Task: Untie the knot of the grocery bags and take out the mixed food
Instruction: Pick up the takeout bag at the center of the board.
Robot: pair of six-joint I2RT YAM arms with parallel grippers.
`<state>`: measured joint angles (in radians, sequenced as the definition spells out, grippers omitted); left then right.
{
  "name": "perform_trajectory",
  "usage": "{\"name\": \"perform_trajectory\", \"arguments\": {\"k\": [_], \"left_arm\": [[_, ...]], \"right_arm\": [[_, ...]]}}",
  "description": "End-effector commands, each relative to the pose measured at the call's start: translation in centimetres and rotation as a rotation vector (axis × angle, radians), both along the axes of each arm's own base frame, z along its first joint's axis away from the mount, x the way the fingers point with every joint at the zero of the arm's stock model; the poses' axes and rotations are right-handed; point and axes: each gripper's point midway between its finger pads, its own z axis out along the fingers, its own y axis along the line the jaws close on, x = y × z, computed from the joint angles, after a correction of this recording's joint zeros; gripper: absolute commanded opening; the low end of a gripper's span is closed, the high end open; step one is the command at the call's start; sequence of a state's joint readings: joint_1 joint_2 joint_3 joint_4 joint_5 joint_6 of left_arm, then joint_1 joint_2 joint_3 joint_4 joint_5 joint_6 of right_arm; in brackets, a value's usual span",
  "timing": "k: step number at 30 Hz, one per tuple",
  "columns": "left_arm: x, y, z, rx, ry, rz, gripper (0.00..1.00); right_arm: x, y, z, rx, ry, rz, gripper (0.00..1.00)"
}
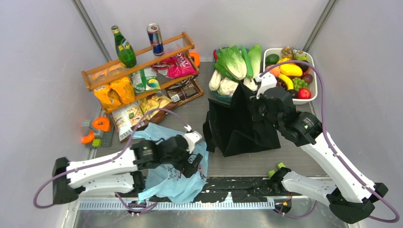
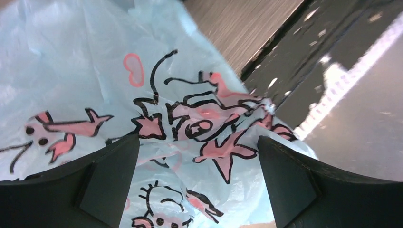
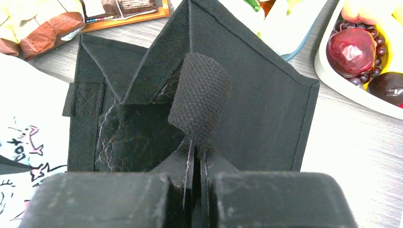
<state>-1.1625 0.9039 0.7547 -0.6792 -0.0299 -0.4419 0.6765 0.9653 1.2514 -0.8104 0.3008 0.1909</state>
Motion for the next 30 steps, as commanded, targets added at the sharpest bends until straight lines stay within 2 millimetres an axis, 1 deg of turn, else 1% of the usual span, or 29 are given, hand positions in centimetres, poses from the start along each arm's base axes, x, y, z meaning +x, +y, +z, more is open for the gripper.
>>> {"name": "perform_trajectory", "arguments": {"k": [1,3,5,8,11,13,17,18,19,20,23,26,27,28,29,30], "left_arm": [[0.2,1.9,-3.4,0.249,-0.005,0.102,0.99],[0.1,2.2,-4.3,0.296,-0.013,0.117,1.0],[-0.3,2.1,-5.4,0.315,0.018,0.129,1.0],[-1.4,2.2,-7.9,0.37,0.095,0.136,1.0],[-2.4,1.6,-9.9,0.382,0.162,0.12,1.0],[-2.7,1.3,-10.8,0.385,0.182,0.113,1.0],[-2.8,1.4,-11.7,0.392,0.188,0.116,0.99],[-2.8,1.4,-11.9,0.393,0.189,0.113,0.96],[-2.9,1.5,-12.3,0.395,0.194,0.112,0.86],[-3.1,1.6,-12.7,0.393,0.201,0.113,0.73],[-3.9,1.7,-13.8,0.382,0.242,0.116,0.46],[-4.0,1.8,-14.4,0.375,0.25,0.129,0.29],[-4.0,1.9,-14.5,0.375,0.248,0.134,0.23],[-3.8,1.9,-14.3,0.369,0.237,0.138,0.13],[-3.5,1.8,-14.0,0.358,0.223,0.142,0.05],[-3.0,1.6,-13.1,0.332,0.196,0.145,0.0]], "right_arm": [[0.3,0.7,1.7,0.052,-0.064,0.047,0.05],[0.3,0.6,1.9,0.055,-0.072,0.051,0.05],[0.3,0.5,2.1,0.062,-0.081,0.054,0.05],[0.1,0.6,2.4,0.077,-0.091,0.063,0.05],[0.1,0.6,2.6,0.094,-0.103,0.067,0.05],[0.1,0.7,2.7,0.1,-0.107,0.072,0.05],[0.1,0.7,3.2,0.115,-0.123,0.077,0.05],[0.1,0.7,3.2,0.116,-0.126,0.077,0.05],[0.1,0.7,3.3,0.121,-0.13,0.077,0.05],[0.0,0.6,3.4,0.123,-0.134,0.076,0.05],[0.0,0.6,3.5,0.131,-0.14,0.076,0.05],[-0.1,0.4,3.4,0.139,-0.142,0.073,0.05],[-0.1,0.4,3.4,0.141,-0.143,0.073,0.05],[-0.1,0.4,3.4,0.142,-0.145,0.073,0.05],[-0.1,0.4,3.4,0.143,-0.146,0.071,0.05],[-0.1,0.3,3.4,0.142,-0.146,0.068,0.05]]}}
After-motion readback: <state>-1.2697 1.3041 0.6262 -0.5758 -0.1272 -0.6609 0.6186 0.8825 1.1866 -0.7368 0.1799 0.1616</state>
